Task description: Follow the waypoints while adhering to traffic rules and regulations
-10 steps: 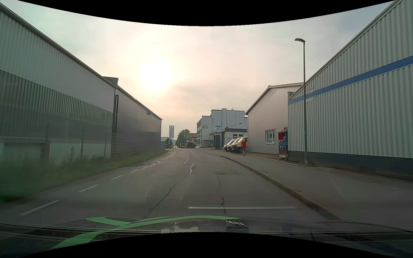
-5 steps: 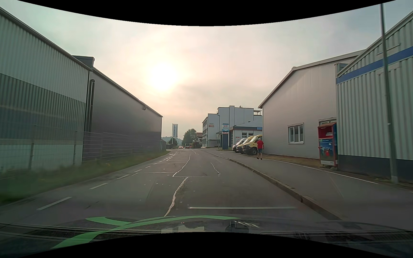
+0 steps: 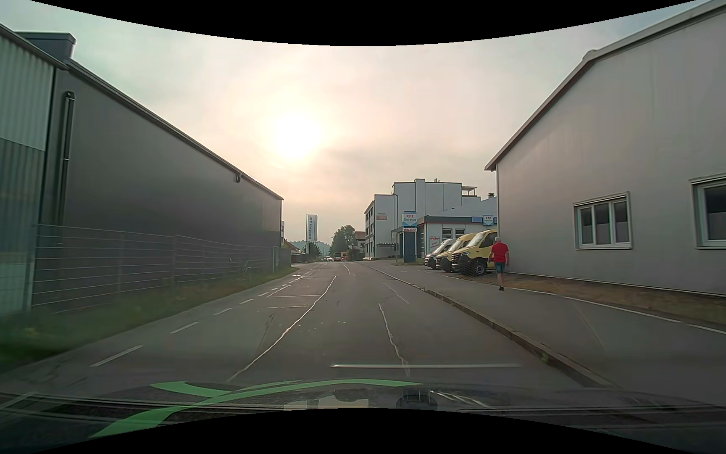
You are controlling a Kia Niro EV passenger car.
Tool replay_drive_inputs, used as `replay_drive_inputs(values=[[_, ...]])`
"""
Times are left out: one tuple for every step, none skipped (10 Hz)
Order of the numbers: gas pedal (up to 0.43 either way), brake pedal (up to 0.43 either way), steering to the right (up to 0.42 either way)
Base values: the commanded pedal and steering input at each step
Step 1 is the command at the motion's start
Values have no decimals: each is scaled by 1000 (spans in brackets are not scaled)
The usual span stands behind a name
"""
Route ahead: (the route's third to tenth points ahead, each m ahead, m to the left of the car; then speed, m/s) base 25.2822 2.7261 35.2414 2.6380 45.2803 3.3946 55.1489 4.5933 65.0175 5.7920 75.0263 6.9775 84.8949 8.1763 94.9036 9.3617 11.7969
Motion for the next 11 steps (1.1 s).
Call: replay_drive_inputs(values=[[169,0,-26],[169,0,-26],[169,0,-26],[169,0,-26],[169,0,-23],[169,0,-22],[169,0,-22],[169,0,-21],[169,0,-21],[169,0,-21],[169,0,-21]])
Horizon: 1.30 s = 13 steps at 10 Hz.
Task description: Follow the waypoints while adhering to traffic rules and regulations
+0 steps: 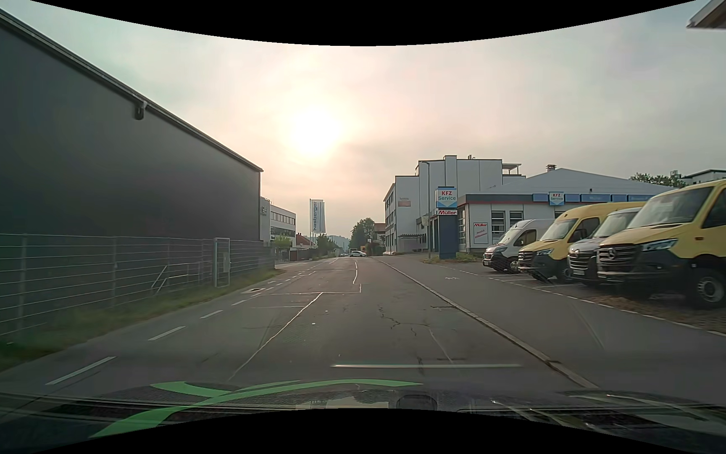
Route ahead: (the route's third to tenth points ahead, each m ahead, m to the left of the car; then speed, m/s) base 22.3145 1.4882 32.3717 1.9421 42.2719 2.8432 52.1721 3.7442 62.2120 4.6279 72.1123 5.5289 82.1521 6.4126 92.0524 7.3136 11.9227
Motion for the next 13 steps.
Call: replay_drive_inputs(values=[[157,0,-21],[157,0,-23],[157,0,-23],[157,0,-23],[157,0,-22],[157,0,-20],[157,0,-18],[157,0,-17],[157,0,-14],[157,0,-11],[157,0,-10],[157,0,-10],[157,0,-10]])
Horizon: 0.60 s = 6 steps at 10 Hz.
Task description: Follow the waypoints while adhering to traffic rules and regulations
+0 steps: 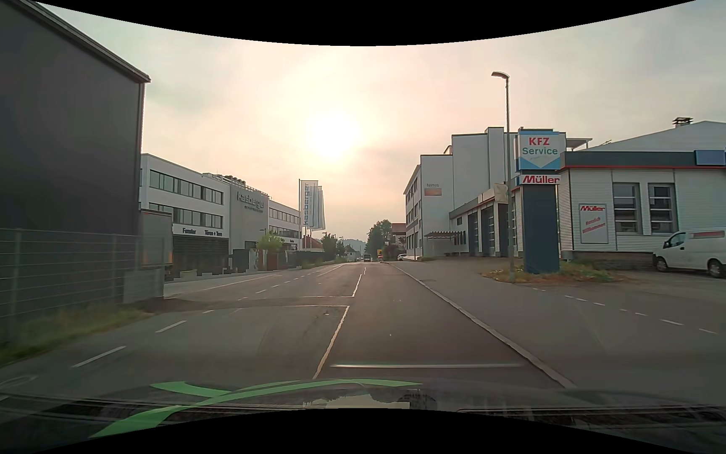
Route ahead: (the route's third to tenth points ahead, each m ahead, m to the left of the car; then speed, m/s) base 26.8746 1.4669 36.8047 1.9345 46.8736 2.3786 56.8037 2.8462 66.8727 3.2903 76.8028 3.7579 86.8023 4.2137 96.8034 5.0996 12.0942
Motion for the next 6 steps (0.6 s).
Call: replay_drive_inputs(values=[[157,0,-10],[157,0,-11],[157,0,-11],[150,0,-13],[150,0,-16],[150,0,-15]])
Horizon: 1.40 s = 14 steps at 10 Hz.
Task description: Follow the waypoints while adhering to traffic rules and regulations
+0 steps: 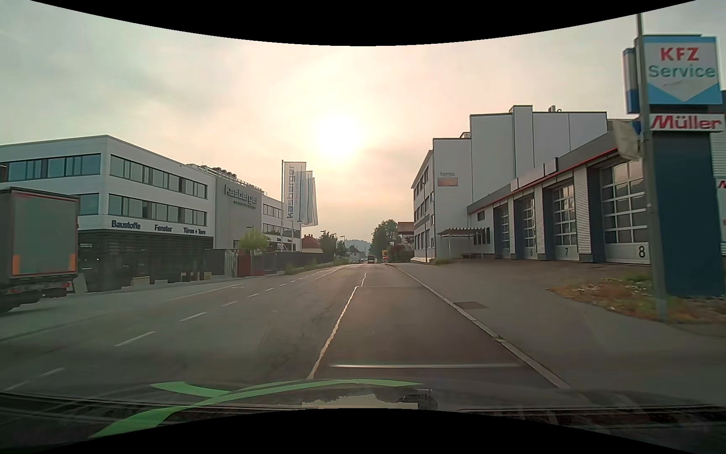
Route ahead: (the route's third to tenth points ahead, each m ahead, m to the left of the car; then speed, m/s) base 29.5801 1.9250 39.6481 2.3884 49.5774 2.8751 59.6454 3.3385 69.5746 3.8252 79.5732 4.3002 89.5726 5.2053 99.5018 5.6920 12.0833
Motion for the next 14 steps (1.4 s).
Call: replay_drive_inputs(values=[[150,0,-14],[150,0,-14],[150,0,-12],[138,0,-9],[138,0,-7],[138,0,-7],[138,0,-7],[138,0,-7],[138,0,-7],[138,0,-7],[138,0,-7],[138,0,-8],[138,0,-8],[138,0,-8]])
